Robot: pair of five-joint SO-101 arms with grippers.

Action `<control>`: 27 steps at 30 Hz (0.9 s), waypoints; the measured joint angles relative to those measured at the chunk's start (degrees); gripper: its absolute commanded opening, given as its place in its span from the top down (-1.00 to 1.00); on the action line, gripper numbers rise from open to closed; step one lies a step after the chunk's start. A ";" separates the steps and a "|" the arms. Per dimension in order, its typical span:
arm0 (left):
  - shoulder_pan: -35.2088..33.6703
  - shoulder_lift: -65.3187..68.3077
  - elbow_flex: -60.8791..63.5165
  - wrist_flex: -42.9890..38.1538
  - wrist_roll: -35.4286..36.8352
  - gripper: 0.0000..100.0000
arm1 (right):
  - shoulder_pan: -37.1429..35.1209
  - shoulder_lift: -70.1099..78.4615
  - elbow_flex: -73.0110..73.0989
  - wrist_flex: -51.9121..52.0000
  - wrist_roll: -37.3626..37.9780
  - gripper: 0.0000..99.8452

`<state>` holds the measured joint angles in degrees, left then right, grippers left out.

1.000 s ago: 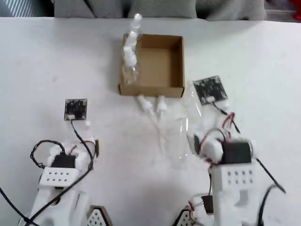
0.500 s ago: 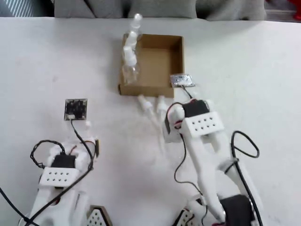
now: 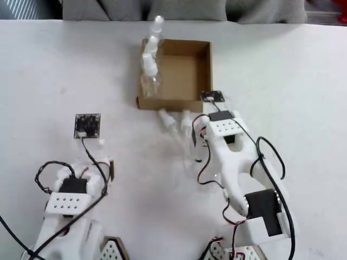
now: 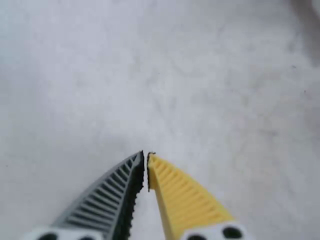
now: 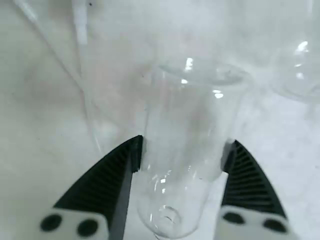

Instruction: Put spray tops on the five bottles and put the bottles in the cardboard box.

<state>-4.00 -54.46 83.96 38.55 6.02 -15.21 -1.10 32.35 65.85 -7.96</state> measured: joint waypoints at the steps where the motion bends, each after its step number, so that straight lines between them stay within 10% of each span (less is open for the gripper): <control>1: 0.00 0.00 0.00 0.00 0.00 0.95 | 0.18 -0.35 0.00 0.00 0.00 0.99; 11: 0.00 0.00 0.00 0.00 0.00 0.95 | 6.95 -11.96 0.00 6.24 18.29 0.97; 27: 0.00 0.00 0.00 0.00 0.00 0.95 | 25.32 -27.34 5.01 23.21 103.12 0.96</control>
<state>-4.00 -54.46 83.96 38.55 6.02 10.11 -28.44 37.36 89.05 95.16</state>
